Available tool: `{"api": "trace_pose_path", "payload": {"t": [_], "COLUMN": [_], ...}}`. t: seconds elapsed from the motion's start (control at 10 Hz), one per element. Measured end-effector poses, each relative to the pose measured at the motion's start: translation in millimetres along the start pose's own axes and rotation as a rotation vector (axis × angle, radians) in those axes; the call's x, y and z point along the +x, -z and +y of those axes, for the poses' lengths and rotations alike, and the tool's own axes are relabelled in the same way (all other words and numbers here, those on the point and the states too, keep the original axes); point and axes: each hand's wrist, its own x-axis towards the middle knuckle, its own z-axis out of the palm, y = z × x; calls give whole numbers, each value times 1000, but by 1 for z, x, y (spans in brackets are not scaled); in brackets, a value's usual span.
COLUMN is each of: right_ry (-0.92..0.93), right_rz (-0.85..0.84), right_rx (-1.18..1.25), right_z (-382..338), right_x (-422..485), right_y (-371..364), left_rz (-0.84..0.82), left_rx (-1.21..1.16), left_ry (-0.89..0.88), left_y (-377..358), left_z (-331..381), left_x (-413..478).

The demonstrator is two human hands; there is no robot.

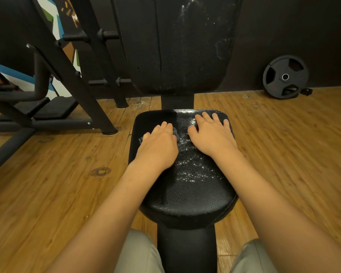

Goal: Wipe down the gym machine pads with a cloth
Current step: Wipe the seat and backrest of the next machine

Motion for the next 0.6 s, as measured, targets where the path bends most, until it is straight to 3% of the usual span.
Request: {"api": "trace_pose_path", "payload": {"t": [0.3,0.6], "right_ry": [5,4], "right_rz": [5,-3], "right_rx": [4,12], "right_z": [2,2], "right_x": [1,0], "right_y": [0,0], "left_rz": [58,-5], "left_rx": [-5,-43], "left_ry": [-41,-8], "left_y": [-14,-6], "left_z": [-10,-7], "left_x": [-32,-13]}}
